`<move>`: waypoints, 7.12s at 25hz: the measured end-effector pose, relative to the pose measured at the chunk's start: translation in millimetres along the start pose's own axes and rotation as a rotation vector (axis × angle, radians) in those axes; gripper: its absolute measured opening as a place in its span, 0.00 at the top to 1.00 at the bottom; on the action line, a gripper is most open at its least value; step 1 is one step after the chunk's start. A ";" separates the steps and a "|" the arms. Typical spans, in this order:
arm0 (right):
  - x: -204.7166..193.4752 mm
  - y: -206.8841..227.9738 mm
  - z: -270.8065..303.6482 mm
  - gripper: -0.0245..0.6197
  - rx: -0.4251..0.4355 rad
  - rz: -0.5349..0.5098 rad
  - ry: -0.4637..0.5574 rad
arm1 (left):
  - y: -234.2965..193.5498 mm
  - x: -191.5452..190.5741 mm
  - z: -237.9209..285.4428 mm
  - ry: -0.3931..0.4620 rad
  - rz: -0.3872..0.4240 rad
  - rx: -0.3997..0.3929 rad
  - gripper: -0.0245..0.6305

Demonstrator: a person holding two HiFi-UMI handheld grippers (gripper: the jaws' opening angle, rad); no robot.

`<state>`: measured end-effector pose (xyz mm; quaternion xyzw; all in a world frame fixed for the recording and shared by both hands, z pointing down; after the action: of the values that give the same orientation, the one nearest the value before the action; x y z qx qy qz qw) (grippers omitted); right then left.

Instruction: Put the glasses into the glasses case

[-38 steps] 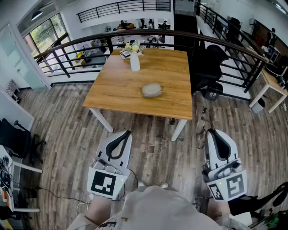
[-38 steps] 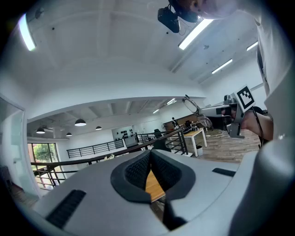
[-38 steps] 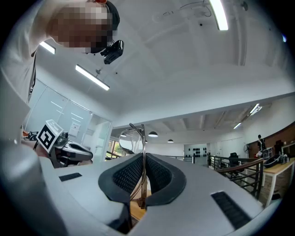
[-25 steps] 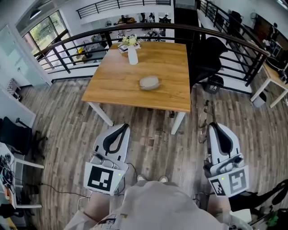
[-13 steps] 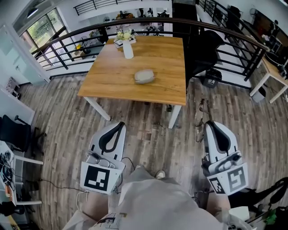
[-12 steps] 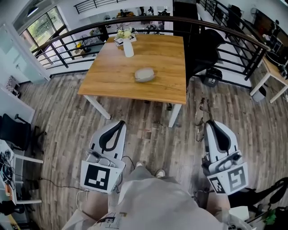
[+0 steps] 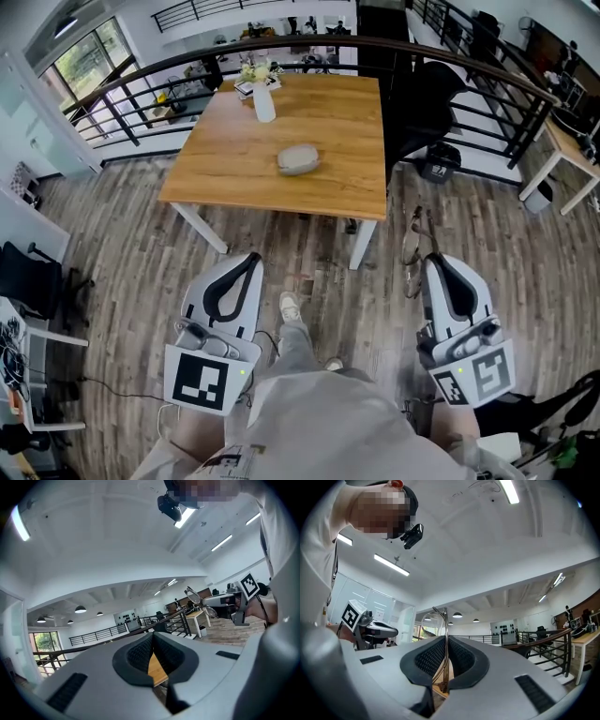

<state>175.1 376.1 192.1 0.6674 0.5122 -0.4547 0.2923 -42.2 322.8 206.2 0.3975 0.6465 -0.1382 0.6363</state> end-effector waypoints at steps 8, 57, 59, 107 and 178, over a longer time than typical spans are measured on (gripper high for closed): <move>-23.1 6.9 39.0 0.89 0.015 0.011 -0.018 | -25.2 -14.2 26.6 0.012 -0.008 -0.007 0.94; -284.4 86.7 439.0 0.90 0.015 0.073 -0.269 | -328.5 -228.8 302.9 -0.106 -0.227 -0.086 0.94; -291.8 91.7 442.1 0.90 0.031 0.092 -0.277 | -325.2 -230.1 309.5 -0.109 -0.212 -0.091 0.94; -637.0 71.3 468.8 0.90 0.544 0.368 -0.619 | -307.5 -473.3 363.3 -0.454 -0.459 0.006 0.94; -732.6 128.1 399.0 0.71 0.135 0.490 -1.166 | -226.9 -520.5 329.8 -0.628 -0.535 -0.132 0.94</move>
<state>128.8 -310.6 680.6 0.4250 0.0712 -0.6946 0.5760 -29.2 -225.5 567.3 0.1125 0.5088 -0.3717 0.7683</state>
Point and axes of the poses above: the fingertips, and each gripper's own axes: z forward along the fingers, y to its right, x out of its top, the point moved 1 cm from there along -z, backward along the fingers, and after that the axes turned 15 degrees about y, right-handed, at the moved point
